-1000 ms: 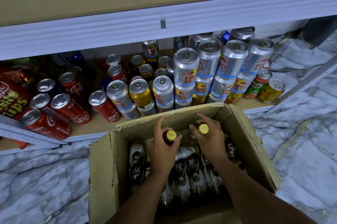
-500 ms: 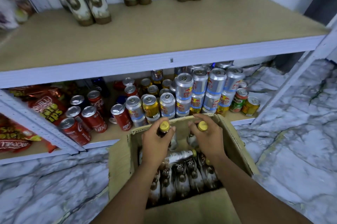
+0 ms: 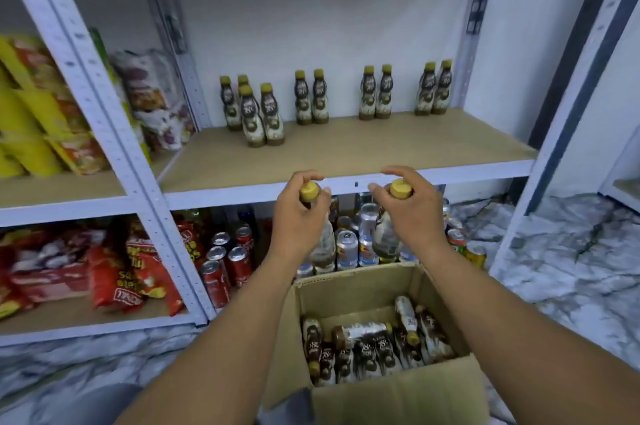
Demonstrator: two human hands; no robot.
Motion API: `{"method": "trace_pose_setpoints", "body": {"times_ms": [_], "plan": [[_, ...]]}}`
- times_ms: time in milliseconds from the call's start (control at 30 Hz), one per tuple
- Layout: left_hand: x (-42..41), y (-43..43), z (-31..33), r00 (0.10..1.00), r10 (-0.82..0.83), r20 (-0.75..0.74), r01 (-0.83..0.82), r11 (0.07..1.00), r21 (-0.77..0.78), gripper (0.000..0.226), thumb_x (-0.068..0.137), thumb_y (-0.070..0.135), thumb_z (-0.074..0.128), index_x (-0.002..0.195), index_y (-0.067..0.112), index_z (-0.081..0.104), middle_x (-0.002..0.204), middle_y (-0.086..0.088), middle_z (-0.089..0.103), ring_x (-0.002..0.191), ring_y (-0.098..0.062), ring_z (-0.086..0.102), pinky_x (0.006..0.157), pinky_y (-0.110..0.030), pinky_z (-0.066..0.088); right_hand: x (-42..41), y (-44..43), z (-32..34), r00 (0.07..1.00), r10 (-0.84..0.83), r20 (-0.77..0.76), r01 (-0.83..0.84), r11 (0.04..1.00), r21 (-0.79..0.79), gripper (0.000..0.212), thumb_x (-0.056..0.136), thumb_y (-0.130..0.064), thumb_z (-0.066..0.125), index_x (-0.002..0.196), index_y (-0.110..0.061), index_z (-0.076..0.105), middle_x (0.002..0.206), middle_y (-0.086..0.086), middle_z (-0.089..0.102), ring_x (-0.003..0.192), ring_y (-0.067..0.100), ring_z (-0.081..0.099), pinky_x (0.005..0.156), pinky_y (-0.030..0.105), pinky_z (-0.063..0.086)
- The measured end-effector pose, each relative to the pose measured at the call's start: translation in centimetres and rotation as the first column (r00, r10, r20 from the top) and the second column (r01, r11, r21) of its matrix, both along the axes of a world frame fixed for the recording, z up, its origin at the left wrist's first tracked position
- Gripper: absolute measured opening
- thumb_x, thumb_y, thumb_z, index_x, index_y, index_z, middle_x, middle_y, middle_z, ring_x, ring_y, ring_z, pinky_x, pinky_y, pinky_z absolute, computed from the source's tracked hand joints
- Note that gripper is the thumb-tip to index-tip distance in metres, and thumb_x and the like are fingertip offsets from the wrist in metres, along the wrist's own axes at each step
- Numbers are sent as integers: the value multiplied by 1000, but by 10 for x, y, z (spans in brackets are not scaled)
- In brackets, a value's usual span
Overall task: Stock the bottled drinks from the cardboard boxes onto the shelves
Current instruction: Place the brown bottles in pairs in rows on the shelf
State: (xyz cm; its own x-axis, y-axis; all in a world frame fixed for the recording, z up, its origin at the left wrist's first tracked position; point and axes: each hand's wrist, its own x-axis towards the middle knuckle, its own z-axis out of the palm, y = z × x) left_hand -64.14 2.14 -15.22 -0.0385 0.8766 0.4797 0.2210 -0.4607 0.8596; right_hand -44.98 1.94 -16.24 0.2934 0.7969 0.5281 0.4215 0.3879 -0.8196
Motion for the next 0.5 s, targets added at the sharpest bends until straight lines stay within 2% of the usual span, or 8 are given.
{"method": "trace_pose_setpoints", "body": {"times_ms": [67, 167, 300, 500], "plan": [[-6, -3, 26, 1000, 15, 0, -15, 999, 48, 14, 96, 10, 69, 104, 19, 64, 86, 3, 61, 70, 2, 52, 65, -15, 44, -6, -2, 29, 1000, -10, 4, 10, 998, 54, 21, 85, -30, 83, 99, -35, 68, 76, -14, 69, 73, 0, 64, 63, 20, 49], [-12, 1, 59, 1000, 31, 2, -31, 994, 105, 16, 94, 9, 70, 98, 23, 63, 85, 1, 62, 70, -5, 52, 64, -18, 44, -16, 2, 66, 1000, 17, 3, -17, 997, 81, 17, 85, -29, 82, 98, -31, 71, 78, -10, 69, 72, 5, 64, 64, 22, 51], [-21, 19, 96, 998, 57, 6, -57, 985, 165, 18, 93, 9, 71, 96, 25, 63, 84, 10, 62, 70, 2, 53, 66, -15, 46, -27, 23, 101, 999, 38, 17, -39, 993, 114, 14, 86, -30, 81, 96, -31, 72, 87, -15, 71, 79, 4, 66, 70, 23, 55], [-32, 80, 111, 995, 93, -19, -89, 983, 160, 15, 94, 9, 71, 98, 23, 64, 86, 15, 63, 72, 7, 56, 69, -15, 48, -39, 84, 120, 998, 26, 65, -34, 993, 114, 13, 85, -33, 81, 92, -34, 71, 83, -17, 68, 75, 2, 63, 64, 20, 50]]}}
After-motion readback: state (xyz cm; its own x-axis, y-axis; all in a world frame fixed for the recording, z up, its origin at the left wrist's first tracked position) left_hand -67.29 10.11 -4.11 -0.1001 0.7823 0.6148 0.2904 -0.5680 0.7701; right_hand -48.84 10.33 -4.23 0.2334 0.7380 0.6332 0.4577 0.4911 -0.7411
